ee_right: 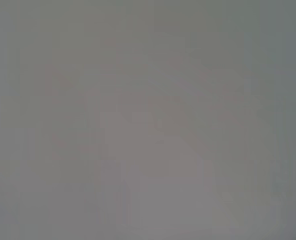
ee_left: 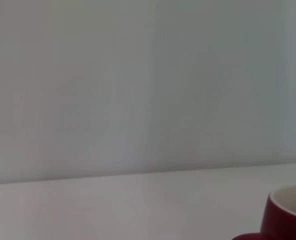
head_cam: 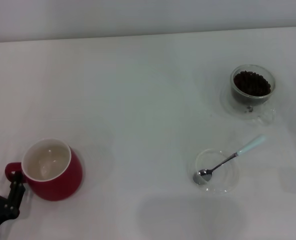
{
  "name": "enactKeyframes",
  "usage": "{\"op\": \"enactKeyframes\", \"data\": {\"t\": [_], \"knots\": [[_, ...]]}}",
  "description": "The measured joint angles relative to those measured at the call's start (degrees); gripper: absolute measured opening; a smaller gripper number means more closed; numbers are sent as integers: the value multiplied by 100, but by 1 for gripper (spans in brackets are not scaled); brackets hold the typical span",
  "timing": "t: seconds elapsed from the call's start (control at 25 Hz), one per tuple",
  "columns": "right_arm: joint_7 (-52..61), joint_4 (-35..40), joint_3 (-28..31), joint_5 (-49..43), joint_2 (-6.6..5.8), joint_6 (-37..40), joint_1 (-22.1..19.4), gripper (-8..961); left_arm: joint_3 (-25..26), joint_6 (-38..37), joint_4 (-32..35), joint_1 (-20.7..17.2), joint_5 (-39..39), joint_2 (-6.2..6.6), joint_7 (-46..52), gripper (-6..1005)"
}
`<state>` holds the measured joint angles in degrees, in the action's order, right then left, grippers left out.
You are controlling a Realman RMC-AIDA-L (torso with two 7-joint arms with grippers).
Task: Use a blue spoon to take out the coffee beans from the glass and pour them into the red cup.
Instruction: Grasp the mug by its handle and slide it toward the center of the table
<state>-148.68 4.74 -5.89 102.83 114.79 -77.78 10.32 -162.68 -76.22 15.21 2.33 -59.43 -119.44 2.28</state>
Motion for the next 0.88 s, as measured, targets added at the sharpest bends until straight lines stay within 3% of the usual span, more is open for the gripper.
{"op": "enactKeyframes", "data": {"t": [0.44, 0.64, 0.88], "knots": [[3, 0, 0, 0, 0, 0, 6, 428, -15, 131, -53, 130, -7, 0, 1, 525], [5, 0, 0, 7, 0, -1, 5, 428, -17, 133, -47, 125, -7, -8, 0, 356], [4, 0, 0, 10, 0, -1, 5, 429, 6, 120, -7, 82, -17, -20, 0, 346]]}}
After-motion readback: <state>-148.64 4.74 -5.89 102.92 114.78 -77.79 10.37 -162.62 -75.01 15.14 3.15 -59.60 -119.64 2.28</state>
